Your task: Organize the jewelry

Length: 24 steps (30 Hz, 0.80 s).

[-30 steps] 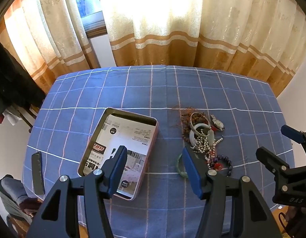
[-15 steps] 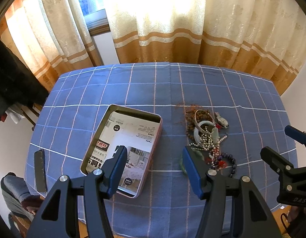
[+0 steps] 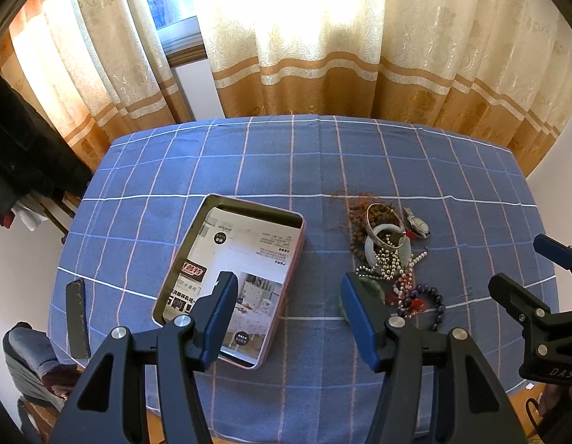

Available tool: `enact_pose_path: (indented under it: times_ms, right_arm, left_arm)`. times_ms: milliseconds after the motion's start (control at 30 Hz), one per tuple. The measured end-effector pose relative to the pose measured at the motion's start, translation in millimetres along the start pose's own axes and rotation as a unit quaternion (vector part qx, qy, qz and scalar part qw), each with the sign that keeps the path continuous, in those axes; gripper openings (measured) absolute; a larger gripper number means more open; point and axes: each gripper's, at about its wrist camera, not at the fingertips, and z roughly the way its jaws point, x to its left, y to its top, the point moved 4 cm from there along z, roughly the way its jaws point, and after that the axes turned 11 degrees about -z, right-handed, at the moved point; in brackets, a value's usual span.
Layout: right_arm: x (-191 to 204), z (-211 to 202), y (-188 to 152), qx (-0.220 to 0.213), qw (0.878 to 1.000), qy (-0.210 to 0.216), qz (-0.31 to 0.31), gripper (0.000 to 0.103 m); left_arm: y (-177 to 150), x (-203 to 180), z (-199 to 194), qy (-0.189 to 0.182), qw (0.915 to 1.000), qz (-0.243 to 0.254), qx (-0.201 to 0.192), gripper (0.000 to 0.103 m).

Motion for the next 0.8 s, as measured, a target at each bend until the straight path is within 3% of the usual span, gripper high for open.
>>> enact_pose_path:
  times_ms: [800]
  right_arm:
    - [4.5, 1.4, -4.7, 0.006, 1.0, 0.001, 0.003, 0.103]
  left_arm:
    - [-6.8, 3.4, 0.6, 0.002, 1.0, -0.002, 0.006, 0.058]
